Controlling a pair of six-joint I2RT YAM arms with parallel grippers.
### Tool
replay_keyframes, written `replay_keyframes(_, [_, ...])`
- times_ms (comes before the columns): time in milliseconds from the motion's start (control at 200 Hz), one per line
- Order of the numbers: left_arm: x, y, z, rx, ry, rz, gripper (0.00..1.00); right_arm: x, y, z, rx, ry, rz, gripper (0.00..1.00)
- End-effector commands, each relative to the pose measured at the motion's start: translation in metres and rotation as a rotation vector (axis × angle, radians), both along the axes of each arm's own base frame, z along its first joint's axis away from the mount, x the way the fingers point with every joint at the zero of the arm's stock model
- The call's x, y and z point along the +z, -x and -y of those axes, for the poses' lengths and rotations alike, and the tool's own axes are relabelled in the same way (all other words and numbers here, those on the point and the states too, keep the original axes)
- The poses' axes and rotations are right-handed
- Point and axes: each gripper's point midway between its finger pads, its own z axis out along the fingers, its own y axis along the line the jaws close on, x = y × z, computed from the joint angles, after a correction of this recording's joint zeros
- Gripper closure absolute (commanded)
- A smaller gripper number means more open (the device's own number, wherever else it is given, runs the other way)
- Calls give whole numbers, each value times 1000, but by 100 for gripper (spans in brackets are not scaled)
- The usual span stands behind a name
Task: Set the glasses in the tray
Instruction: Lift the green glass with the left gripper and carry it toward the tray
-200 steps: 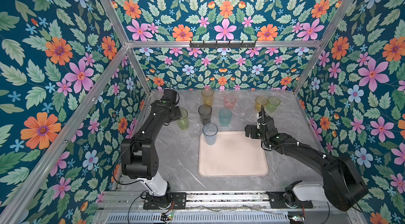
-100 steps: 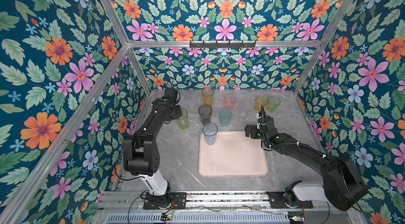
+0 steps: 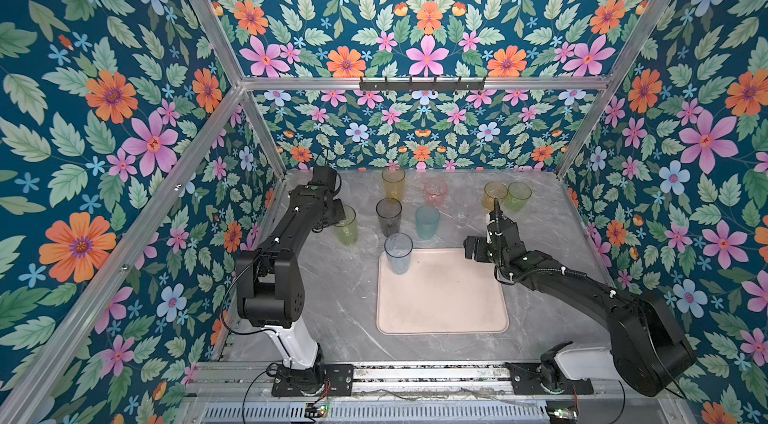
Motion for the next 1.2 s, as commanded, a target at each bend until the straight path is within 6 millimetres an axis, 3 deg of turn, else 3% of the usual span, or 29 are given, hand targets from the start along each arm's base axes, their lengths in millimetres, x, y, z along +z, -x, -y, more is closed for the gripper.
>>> replay_keyframes(0, [-3, -1, -1, -11, 0, -6, 85, 1, -2, 0, -10, 0, 0, 1])
replay_keyframes(475, [-1, 2, -1, -28, 12, -27, 98, 1, -2, -1, -7, -6, -4, 1])
replay_keyframes(720, [15, 12, -2, -46, 4, -22, 100, 0, -2, -2, -3, -9, -7, 1])
replay_keyframes(970, [32, 40, -1, -81, 0, -53, 100, -1, -2, -2, -3, -7, -9, 1])
replay_keyframes(1195, [58, 66, 11, -122, -18, -24, 100, -2, -3, -3, -3, -8, -9, 1])
